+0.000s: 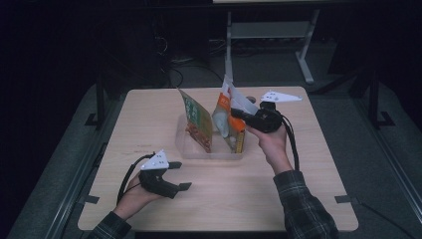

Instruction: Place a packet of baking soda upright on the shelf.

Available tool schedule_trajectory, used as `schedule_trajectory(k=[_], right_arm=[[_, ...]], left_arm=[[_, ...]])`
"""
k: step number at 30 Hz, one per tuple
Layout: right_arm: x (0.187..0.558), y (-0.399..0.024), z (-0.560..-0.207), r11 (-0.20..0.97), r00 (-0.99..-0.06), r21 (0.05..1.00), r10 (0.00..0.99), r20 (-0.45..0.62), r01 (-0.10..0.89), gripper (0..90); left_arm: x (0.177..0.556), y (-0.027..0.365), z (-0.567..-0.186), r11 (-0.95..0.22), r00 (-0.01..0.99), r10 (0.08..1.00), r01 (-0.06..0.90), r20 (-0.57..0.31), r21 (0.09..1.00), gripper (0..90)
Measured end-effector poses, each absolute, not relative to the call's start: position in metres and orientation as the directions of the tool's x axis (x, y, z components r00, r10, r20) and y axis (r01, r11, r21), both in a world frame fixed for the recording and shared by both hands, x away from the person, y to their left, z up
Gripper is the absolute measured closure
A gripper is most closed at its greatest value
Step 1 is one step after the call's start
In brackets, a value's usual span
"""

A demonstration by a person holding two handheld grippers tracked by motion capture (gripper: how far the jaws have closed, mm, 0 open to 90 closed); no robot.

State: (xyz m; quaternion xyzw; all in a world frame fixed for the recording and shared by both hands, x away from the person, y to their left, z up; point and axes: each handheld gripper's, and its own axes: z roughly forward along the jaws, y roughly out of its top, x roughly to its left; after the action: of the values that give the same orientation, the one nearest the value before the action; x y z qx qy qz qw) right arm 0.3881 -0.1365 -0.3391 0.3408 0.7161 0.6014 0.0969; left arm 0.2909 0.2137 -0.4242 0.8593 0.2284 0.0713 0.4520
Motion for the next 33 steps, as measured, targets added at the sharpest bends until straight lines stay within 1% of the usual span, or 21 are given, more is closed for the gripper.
schedule_trajectory(k=[19, 33], right_arm=[[0.402, -0.131, -0.363, 0.057, -0.722, 0.910, 0.630, 0.287, 0.411, 90.0], [0.403, -0.120, -0.371, 0.121, -0.719, 0.897, 0.647, 0.253, 0.425, 89.9]], left_arm=[[0.290, 0.212, -0.425, -0.480, 0.886, 0.453, 0.334, -0.097, 0.811, 17.9], [0.290, 0.211, -0.426, -0.496, 0.892, 0.445, 0.325, -0.086, 0.805, 17.9]])
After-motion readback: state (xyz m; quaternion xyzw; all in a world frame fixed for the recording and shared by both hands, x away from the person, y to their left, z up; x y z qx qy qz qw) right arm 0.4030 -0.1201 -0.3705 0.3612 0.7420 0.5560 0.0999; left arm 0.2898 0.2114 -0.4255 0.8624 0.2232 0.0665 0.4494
